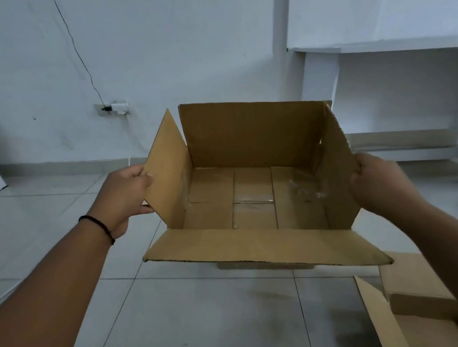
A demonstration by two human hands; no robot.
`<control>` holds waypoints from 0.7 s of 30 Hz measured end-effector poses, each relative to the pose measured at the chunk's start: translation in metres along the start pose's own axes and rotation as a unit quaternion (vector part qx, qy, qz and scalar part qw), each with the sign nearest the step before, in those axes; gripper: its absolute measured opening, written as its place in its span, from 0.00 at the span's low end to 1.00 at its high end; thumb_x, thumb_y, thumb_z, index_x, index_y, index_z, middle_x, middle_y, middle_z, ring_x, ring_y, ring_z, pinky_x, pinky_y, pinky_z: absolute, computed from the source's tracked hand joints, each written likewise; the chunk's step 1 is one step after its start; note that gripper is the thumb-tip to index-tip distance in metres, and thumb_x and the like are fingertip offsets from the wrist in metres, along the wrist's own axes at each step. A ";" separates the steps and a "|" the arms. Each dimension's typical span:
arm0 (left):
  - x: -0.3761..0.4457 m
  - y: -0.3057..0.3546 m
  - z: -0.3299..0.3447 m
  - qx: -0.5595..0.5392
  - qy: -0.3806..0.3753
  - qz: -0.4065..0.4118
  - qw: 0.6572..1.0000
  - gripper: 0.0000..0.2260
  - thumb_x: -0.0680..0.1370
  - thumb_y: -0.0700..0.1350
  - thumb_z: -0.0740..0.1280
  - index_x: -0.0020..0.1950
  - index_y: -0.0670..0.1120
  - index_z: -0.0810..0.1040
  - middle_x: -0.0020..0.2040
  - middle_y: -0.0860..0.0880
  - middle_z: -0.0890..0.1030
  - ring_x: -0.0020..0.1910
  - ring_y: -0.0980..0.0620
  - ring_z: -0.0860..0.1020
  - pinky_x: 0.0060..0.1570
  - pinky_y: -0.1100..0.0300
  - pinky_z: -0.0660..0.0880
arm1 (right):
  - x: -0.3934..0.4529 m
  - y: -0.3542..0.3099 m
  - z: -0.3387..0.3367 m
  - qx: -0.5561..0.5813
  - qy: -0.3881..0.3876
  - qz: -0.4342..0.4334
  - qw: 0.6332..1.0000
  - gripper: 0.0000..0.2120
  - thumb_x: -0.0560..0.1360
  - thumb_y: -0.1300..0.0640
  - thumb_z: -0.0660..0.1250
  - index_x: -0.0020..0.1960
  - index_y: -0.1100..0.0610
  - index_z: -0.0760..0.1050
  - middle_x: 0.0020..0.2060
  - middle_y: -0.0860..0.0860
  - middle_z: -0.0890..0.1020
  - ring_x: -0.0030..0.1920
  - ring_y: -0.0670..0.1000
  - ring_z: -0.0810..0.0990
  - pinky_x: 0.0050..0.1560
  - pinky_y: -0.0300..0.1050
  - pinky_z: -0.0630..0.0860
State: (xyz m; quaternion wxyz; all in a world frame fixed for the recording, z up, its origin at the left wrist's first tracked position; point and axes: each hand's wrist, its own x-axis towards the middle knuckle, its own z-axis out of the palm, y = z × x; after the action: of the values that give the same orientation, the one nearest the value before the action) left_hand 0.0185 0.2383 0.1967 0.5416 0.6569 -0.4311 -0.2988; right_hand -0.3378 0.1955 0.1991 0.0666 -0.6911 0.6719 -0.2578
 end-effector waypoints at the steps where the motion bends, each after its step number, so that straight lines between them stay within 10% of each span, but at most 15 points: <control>1: 0.010 0.001 0.008 0.000 0.000 0.003 1.000 0.16 0.79 0.43 0.61 0.66 0.46 0.75 0.58 0.45 0.79 0.54 0.46 0.79 0.45 0.52 0.80 | 0.013 0.004 0.001 0.001 0.007 -0.001 1.000 0.11 0.75 0.66 0.56 0.55 0.63 0.73 0.35 0.55 0.76 0.31 0.51 0.73 0.30 0.41 0.70; 21: 0.250 -0.025 0.158 0.002 0.006 -0.037 0.999 0.08 0.79 0.41 0.61 0.54 0.50 0.77 0.43 0.52 0.80 0.41 0.55 0.78 0.34 0.59 0.80 | 0.268 0.047 0.093 0.022 -0.001 0.008 1.000 0.10 0.78 0.63 0.54 0.53 0.62 0.73 0.31 0.51 0.71 0.30 0.47 0.68 0.29 0.37 0.61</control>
State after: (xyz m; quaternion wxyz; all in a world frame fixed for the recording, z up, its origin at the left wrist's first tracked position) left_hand 0.0013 -0.0549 0.1544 0.5311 0.6754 -0.4041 -0.3138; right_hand -0.3478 -0.0902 0.1698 0.0841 -0.6840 0.6718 -0.2714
